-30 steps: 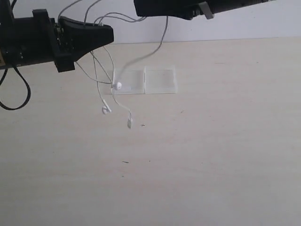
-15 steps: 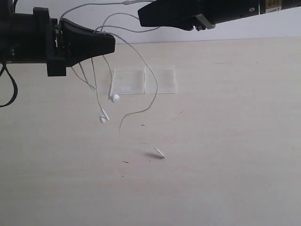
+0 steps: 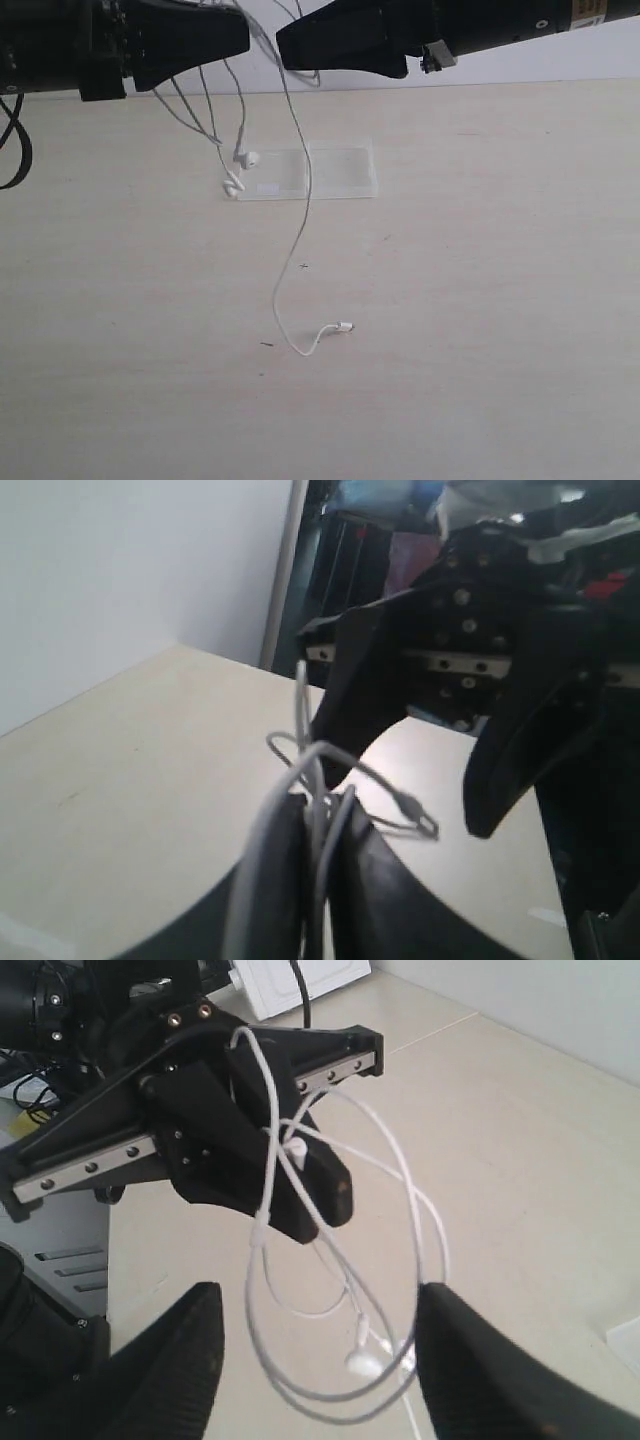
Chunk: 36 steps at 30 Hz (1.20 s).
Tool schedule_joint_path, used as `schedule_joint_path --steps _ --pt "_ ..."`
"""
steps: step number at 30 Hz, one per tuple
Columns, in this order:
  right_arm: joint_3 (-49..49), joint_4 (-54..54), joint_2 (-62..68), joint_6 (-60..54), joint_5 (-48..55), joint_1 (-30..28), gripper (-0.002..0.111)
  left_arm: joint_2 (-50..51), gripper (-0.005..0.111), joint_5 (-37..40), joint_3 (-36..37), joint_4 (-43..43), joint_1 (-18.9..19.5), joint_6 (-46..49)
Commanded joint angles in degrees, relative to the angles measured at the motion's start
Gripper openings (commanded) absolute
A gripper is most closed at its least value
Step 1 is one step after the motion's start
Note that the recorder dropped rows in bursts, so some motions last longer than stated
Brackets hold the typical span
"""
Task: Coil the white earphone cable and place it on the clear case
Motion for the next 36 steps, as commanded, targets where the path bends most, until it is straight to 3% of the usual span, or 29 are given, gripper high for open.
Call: schedule_joint_path --steps 1,8,26,29,36 --pt "0.3 0.6 -0.6 -0.8 -0.2 -0.2 0.060 -0.5 0.000 -2.4 -1.0 -0.6 0.1 -1.8" --pt "4.7 0.6 -0.6 -4.8 0.5 -0.2 0.065 -0.5 0.000 -3.4 -1.1 -0.7 0.1 -2.8" --pt "6.5 1.1 10.3 -9.2 3.5 -0.2 0.062 -3.2 0.000 -5.0 -1.1 -1.0 0.1 -4.2" --pt "6.5 5.4 11.2 -11.5 3.6 -0.2 0.052 -3.2 0.000 -5.0 -1.1 -0.2 0.1 -4.2" --pt "5.3 11.8 9.5 -12.6 3.2 -0.2 0.000 -3.2 0.000 -5.0 -1.1 2.4 0.1 -4.2"
